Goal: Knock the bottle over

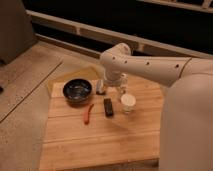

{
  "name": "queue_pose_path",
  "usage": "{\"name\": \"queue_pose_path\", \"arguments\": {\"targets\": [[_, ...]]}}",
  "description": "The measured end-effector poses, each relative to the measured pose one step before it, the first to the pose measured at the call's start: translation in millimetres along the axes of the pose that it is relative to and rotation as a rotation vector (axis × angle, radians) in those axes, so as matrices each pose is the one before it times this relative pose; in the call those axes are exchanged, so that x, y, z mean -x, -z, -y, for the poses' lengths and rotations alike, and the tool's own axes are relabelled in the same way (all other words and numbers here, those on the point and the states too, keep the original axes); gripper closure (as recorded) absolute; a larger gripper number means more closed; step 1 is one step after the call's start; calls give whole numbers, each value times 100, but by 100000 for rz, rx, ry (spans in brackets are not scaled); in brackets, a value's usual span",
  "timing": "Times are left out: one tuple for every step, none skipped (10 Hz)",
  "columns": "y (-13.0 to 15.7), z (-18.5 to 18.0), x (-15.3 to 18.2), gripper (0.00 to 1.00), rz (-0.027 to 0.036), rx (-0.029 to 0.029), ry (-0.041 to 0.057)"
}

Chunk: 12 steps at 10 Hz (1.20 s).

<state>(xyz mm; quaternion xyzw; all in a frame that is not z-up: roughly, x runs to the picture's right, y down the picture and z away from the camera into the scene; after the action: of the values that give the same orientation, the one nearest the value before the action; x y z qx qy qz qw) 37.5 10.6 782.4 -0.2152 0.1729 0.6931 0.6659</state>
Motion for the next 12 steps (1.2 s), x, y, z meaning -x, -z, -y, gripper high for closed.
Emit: {"name": "queue_pose_path", "arguments": {"targets": [[-8,-345,-33,35,-90,256,443],[-39,-272,-89,35,-289,389,154],[-111,106,-58,35,-97,-380,171],[-188,427,-147,35,-230,-1370,-885],[-299,412,80,35,89,-1975,-701],[-253,352,221,35,164,-2175,-32],[-126,185,365,35,399,-1756,101],[-173,79,353,35,269,-1300,200],[-210,25,316,35,30,-1005,223],[-517,17,243,35,-396,-413,-2],[-700,32,217,35,-520,500,-128],[-1267,72,265,35,-1173,2361,-612]]}}
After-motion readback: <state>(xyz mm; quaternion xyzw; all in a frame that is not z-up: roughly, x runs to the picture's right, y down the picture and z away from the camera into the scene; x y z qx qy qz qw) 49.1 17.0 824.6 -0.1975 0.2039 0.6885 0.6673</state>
